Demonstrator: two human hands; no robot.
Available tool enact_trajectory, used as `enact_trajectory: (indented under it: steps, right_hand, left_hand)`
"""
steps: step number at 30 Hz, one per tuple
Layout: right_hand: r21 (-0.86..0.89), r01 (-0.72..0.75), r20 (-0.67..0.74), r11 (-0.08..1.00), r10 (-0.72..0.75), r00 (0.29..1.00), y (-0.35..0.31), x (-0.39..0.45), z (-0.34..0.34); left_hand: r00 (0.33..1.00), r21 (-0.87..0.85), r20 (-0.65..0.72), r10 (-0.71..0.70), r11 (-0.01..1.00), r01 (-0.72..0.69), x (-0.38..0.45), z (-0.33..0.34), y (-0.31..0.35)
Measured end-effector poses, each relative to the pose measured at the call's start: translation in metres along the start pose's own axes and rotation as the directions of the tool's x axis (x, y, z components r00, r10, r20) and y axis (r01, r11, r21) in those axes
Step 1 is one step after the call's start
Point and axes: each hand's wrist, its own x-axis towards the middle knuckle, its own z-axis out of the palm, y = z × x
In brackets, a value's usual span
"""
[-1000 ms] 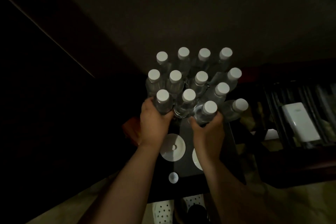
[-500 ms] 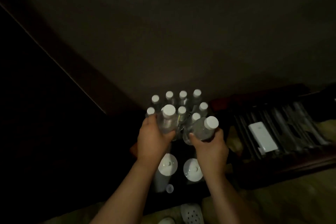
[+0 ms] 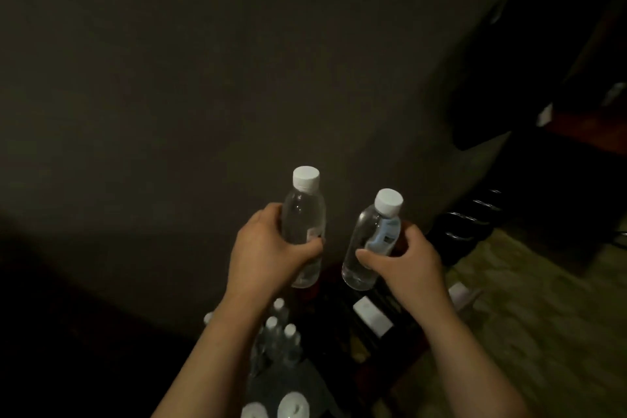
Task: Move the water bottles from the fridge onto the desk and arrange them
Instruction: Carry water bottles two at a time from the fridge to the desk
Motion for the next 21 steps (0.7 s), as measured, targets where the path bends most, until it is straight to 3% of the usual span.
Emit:
enact_trajectory:
  steps: [8, 13, 21]
  right_hand:
    - [-0.008, 0.039, -0.258, 0.999, -0.039, 0.965, -0.033, -0.002, -0.166]
    - [-0.06, 0.004, -0.385, 0.998, -0.026, 0.923, -0.016, 0.011, -0.271]
    - [-0.12, -0.024, -0.501, 0.992, -0.04, 0.865, 0.034, 0.06, -0.451]
  left_hand:
    - [0.94, -0.101, 0.18, 0.289, 0.956, -0.274, 0.011, 0.076, 0.155]
    - [0.865, -0.187, 0.309, 0.396, 0.917, -0.353, 0.016, 0.158, 0.231]
    - [0.772, -0.288, 0.377, 0.512, 0.857, -0.427, 0.035, 0.32, 0.352]
